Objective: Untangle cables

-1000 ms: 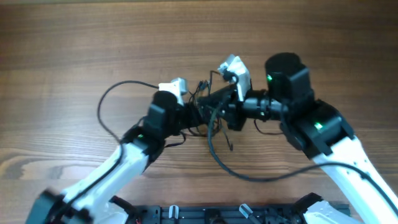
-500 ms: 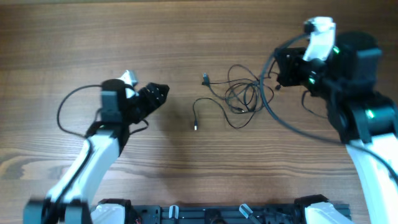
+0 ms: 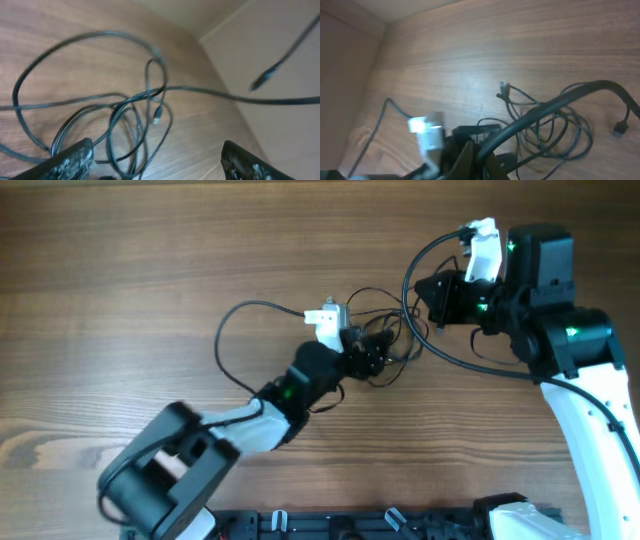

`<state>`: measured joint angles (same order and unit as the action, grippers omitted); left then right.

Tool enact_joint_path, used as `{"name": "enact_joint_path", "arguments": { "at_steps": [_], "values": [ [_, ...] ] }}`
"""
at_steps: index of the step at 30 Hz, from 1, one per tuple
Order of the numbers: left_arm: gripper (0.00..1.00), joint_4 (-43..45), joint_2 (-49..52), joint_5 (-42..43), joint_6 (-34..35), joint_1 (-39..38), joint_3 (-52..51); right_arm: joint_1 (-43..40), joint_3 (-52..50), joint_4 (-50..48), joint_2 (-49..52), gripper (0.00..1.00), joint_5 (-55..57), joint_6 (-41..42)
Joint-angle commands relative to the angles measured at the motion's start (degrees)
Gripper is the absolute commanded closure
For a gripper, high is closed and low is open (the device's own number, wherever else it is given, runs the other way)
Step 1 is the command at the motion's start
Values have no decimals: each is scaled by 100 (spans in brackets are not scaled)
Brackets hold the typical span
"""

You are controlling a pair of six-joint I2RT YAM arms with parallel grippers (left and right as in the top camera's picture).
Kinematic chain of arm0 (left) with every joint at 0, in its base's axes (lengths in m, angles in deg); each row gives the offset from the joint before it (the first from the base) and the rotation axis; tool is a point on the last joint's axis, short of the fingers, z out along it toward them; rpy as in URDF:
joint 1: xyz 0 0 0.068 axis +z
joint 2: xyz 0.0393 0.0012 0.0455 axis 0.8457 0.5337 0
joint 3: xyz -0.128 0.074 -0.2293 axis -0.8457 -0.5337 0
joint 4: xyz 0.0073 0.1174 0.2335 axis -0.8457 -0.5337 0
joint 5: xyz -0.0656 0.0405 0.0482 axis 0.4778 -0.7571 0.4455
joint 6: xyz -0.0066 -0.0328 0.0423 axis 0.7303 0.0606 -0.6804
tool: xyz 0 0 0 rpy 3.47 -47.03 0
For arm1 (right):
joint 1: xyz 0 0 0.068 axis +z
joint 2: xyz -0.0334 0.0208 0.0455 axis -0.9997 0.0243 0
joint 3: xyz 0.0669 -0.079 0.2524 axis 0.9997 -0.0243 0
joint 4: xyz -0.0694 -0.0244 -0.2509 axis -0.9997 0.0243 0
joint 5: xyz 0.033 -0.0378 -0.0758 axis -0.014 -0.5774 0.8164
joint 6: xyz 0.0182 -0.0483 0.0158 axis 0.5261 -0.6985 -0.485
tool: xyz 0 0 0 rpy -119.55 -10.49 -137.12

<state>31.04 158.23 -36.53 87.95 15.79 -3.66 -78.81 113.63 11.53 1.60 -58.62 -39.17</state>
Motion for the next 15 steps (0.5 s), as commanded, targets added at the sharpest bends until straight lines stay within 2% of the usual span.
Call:
{"name": "enact_joint_path", "arguments": {
  "at_steps": [1, 2, 4, 7, 8, 11, 15],
  "values": [
    [28, 501, 822, -1075, -98, -111, 66, -9, 68, 214, -197, 96, -184, 13],
    [30, 494, 968, -1091, -286, -111, 201, -9, 68, 216, -201, 96, -184, 13],
    [26, 129, 1193, -907, -1091, -146, 693, -9, 68, 146, -201, 96, -269, 20],
    [22, -1777, 1475, -378, -2052, -166, 2068, -7, 68, 61, -201, 95, -483, 22],
    [22, -1980, 1526, -310, -2094, -168, 2326, -7, 68, 66, -201, 96, -487, 24],
    [39, -2050, 1558, -363, -2363, -166, 2474, -7, 68, 63, -205, 96, -621, 20],
    [39, -2107, 1757, -337, -2389, -219, 2474, -9, 70, 55, -214, 95, -782, 15]
  ]
}}
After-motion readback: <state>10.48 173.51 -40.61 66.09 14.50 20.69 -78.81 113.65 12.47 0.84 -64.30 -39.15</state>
